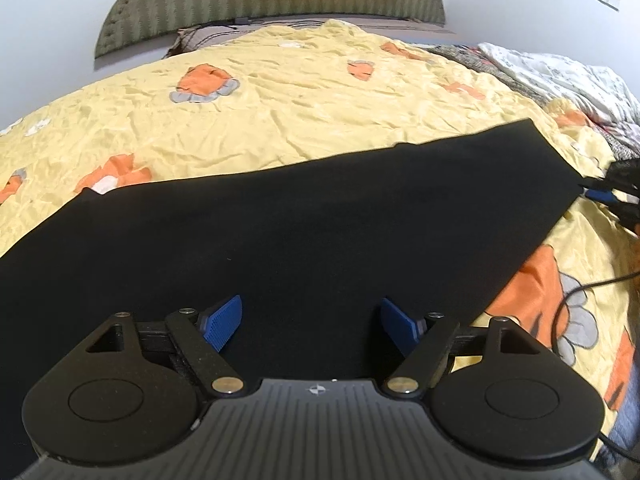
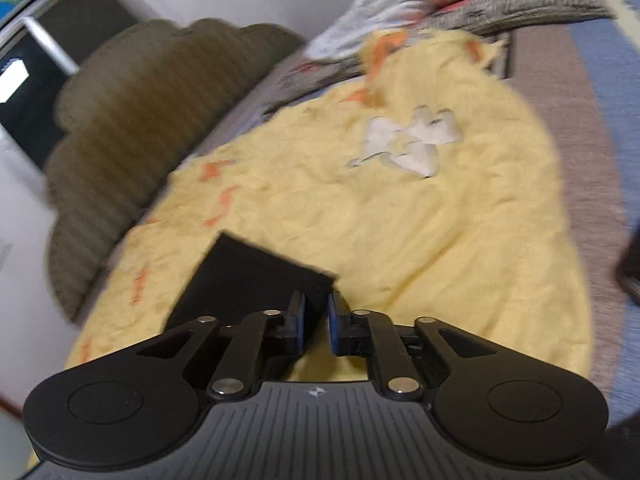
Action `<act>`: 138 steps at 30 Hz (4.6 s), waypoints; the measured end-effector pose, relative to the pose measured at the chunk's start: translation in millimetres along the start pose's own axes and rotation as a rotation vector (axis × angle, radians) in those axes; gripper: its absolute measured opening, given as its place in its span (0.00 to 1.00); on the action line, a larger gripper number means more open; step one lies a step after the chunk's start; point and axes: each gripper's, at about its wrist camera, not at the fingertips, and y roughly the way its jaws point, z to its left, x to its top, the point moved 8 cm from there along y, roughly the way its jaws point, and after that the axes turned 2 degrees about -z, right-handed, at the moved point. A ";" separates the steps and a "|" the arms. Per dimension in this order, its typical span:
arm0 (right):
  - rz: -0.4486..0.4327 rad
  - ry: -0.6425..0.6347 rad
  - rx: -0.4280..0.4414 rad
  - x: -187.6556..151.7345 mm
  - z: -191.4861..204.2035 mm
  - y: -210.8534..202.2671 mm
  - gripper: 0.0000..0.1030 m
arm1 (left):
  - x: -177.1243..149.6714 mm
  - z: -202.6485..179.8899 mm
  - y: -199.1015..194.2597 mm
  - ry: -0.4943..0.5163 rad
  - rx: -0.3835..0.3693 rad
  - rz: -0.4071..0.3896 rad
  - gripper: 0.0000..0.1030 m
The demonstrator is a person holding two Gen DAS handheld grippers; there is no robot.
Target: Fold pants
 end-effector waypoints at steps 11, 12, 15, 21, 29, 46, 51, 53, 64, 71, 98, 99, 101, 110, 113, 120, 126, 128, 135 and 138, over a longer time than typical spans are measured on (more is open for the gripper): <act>0.371 -0.943 0.427 -119.0 179.5 1.7 0.27 | 23.8 22.3 7.0 -0.002 0.080 -0.013 0.78; 0.390 -1.016 0.426 -133.7 188.4 8.5 0.27 | 26.9 28.0 11.0 -0.013 0.087 -0.007 0.79; 0.367 -1.119 0.398 -150.0 208.7 34.0 0.27 | 35.2 48.2 36.8 -0.054 0.102 0.058 0.82; 0.334 -1.039 0.327 -128.9 227.3 85.8 0.35 | 60.1 78.8 69.7 -0.108 0.193 0.053 0.97; 0.339 -1.067 0.449 -137.2 215.4 23.7 0.37 | 58.3 78.6 51.9 -0.098 0.188 0.028 0.95; 0.262 -0.911 0.189 -49.4 139.8 94.8 0.96 | 33.4 37.8 47.6 -0.057 0.186 0.007 1.00; 0.193 -0.863 0.129 -29.9 143.0 107.3 1.00 | 35.3 31.6 36.2 -0.024 0.213 -0.023 0.99; 0.146 -0.871 0.109 -25.2 143.3 91.9 1.00 | 32.6 31.5 24.0 -0.020 0.206 -0.045 0.99; 0.210 -0.887 0.145 -42.2 126.8 86.8 1.00 | 34.4 42.8 32.1 -0.086 0.170 0.008 0.99; 0.205 -0.985 0.182 -58.5 125.1 45.6 1.00 | 42.9 127.6 37.0 -0.234 0.345 0.033 0.99; 0.178 -0.026 0.367 3.1 31.0 27.8 0.98 | 14.4 76.1 25.3 -0.122 0.303 -0.071 1.00; 0.163 -0.038 0.352 4.9 32.1 32.0 0.96 | 13.7 77.3 25.5 -0.132 0.296 -0.075 1.00; 0.146 -0.047 0.328 6.6 31.1 38.2 0.82 | 12.8 78.2 25.6 -0.136 0.291 -0.088 1.00; 0.149 -0.038 0.297 -0.8 17.1 41.3 0.11 | 19.0 75.8 22.6 -0.168 0.277 -0.056 0.98; 0.103 -0.111 0.307 1.1 32.9 30.6 0.08 | 29.5 66.4 13.8 -0.210 0.194 -0.090 0.99; -0.021 -0.594 0.348 -31.9 116.6 -10.3 0.08 | 46.1 44.5 15.7 -0.455 -0.157 -0.091 0.99; -0.005 -0.939 0.475 -112.3 176.2 -48.3 0.08 | 38.7 49.1 25.7 -0.628 -0.282 -0.057 0.99; 0.020 -1.013 0.545 -142.9 191.1 -63.2 0.08 | 39.2 51.0 24.9 -0.672 -0.326 -0.066 0.99; 0.114 -1.175 0.682 -228.0 220.6 -90.6 0.08 | 40.3 51.2 37.1 -0.801 -0.418 -0.048 0.99; 0.122 -1.166 0.702 -230.6 223.3 -97.1 0.08 | 44.9 51.3 38.9 -0.838 -0.433 -0.059 0.98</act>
